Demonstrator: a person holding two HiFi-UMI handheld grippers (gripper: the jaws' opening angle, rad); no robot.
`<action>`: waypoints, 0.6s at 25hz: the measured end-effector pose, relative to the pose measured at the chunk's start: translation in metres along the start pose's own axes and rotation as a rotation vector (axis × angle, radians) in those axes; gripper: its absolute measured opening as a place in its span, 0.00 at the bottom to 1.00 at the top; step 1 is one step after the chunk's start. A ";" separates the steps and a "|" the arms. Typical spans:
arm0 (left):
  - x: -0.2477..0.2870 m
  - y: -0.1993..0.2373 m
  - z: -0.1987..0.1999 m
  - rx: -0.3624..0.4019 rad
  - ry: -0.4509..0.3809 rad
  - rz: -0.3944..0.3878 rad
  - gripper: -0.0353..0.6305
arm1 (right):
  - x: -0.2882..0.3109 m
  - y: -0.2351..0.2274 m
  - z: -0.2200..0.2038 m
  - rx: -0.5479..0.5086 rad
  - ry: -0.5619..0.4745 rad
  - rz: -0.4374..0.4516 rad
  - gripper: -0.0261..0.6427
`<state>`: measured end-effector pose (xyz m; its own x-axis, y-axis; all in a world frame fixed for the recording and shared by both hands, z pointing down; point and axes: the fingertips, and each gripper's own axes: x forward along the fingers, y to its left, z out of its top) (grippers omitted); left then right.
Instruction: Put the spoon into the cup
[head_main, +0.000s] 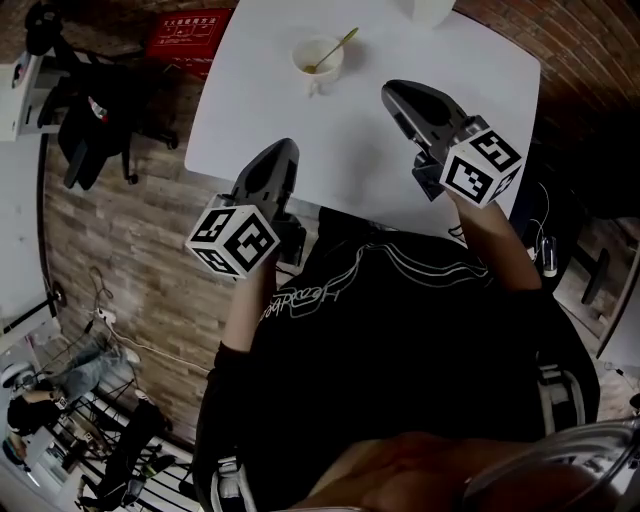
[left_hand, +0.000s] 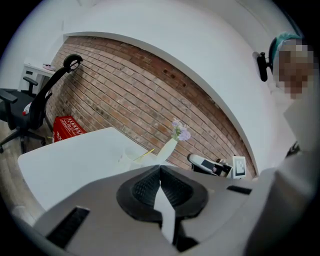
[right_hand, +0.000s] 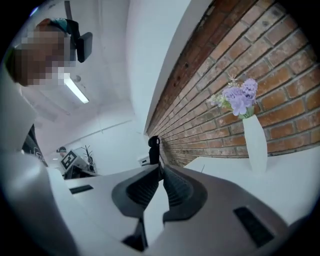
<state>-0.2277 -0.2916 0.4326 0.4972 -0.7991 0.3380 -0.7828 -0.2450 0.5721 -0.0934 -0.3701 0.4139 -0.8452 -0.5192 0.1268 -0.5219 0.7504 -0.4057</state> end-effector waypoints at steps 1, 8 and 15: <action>-0.007 -0.010 -0.002 0.005 -0.006 -0.007 0.06 | -0.008 0.011 -0.001 -0.005 0.001 0.019 0.06; -0.037 -0.069 -0.013 0.090 -0.046 -0.075 0.06 | -0.051 0.082 -0.009 -0.125 0.035 0.206 0.04; -0.056 -0.119 -0.013 0.175 -0.074 -0.134 0.06 | -0.085 0.110 0.001 0.003 0.011 0.315 0.03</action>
<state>-0.1578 -0.2106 0.3557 0.5776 -0.7894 0.2081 -0.7675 -0.4382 0.4680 -0.0791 -0.2443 0.3572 -0.9663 -0.2573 0.0042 -0.2341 0.8723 -0.4293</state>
